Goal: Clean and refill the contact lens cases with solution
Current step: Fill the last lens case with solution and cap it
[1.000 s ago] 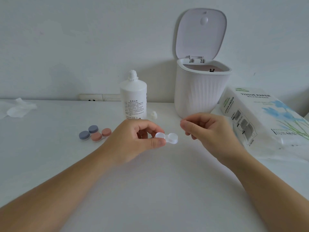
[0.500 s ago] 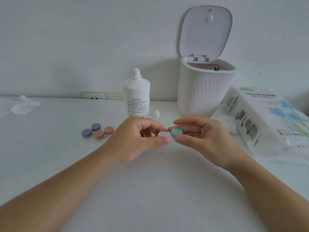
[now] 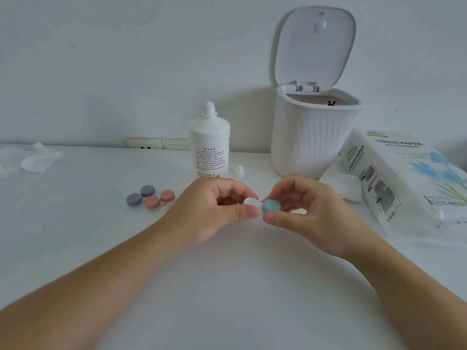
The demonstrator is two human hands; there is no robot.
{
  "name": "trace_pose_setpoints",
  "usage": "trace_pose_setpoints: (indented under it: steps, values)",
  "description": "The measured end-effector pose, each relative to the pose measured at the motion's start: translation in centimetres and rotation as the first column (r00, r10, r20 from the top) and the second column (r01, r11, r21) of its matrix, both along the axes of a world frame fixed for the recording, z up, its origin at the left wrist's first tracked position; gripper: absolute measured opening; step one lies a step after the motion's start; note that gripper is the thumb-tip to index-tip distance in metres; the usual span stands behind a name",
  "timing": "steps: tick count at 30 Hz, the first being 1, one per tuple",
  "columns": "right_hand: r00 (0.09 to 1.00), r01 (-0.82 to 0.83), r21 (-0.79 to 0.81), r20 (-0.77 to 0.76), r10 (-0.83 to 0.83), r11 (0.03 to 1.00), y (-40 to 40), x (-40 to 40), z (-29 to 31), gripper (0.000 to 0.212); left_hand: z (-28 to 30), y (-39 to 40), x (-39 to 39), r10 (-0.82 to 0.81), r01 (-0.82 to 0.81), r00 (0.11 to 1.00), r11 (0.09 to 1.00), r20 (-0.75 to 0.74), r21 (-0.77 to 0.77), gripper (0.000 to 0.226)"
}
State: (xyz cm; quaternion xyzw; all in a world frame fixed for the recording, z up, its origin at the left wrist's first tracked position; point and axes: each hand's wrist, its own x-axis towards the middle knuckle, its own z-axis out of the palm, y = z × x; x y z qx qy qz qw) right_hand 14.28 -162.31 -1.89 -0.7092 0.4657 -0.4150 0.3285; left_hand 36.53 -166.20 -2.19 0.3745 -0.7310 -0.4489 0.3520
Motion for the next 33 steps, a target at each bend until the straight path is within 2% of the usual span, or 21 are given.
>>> trace_pose_setpoints:
  steps: [2,5,7,10,13,15,17,20,22,25,27,30,33]
  values:
    - [0.999,0.038,0.005,-0.032,-0.038,0.999,-0.1,0.3,-0.1,0.042,0.0,0.0,0.0,-0.004,0.004,1.000,1.000,0.007,-0.001,0.021]
    - [0.998,-0.049,0.043,-0.046,0.051,0.998,0.1,-0.1,0.1,0.047,0.0,0.0,-0.1,0.000,0.000,1.000,1.000,0.005,-0.003,0.022]
    - [0.996,-0.075,0.026,-0.040,0.076,0.997,0.1,-0.6,0.2,0.038,0.0,-0.1,-0.1,0.007,-0.007,1.000,1.000,-0.006,0.004,0.020]
    - [0.999,-0.026,-0.010,-0.037,0.025,1.000,0.1,-0.1,0.0,0.020,0.0,-0.1,0.0,0.011,-0.011,1.000,1.000,0.007,-0.004,0.017]
    - [0.996,0.003,0.035,-0.090,0.000,0.999,-0.1,0.3,-0.1,0.044,-0.1,0.0,-0.2,0.019,-0.018,0.999,1.000,0.026,-0.023,0.021]
    - [0.993,-0.045,0.078,-0.108,0.054,0.996,-0.1,-0.1,0.0,0.049,0.0,0.0,-0.2,0.015,-0.014,1.000,1.000,0.014,-0.024,0.022]
    - [0.993,-0.083,0.077,-0.079,0.089,0.994,0.1,-0.8,0.2,0.042,0.0,-0.1,-0.1,0.012,-0.012,1.000,1.000,-0.009,-0.015,0.021]
    - [0.998,-0.054,0.043,-0.029,0.055,0.998,0.2,-0.5,0.2,0.023,0.0,-0.1,0.0,0.007,-0.007,1.000,1.000,-0.004,-0.023,0.023]
    - [0.998,-0.008,0.043,-0.063,0.011,0.999,0.1,0.1,0.1,0.035,0.0,0.0,-0.2,0.017,-0.017,1.000,0.999,0.013,-0.034,0.029]
    - [0.997,-0.038,0.084,-0.063,0.044,0.996,0.2,0.0,0.0,0.046,0.1,0.0,-0.3,0.024,-0.023,0.999,0.998,0.023,-0.050,0.027]
    - [0.997,-0.069,0.075,-0.020,0.071,0.995,0.3,-0.4,0.2,0.038,0.1,0.0,-0.2,0.026,-0.026,1.000,0.999,0.012,-0.042,0.022]
    - [1.000,-0.024,0.028,-0.012,0.025,0.999,0.3,-0.3,0.3,0.023,0.2,0.0,-0.1,0.027,-0.026,1.000,0.999,0.015,-0.040,0.027]
    - [0.999,-0.002,0.050,-0.035,0.004,0.999,0.2,-0.1,0.1,0.040,0.0,0.0,-0.1,0.025,-0.024,0.999,0.999,0.021,-0.047,0.031]
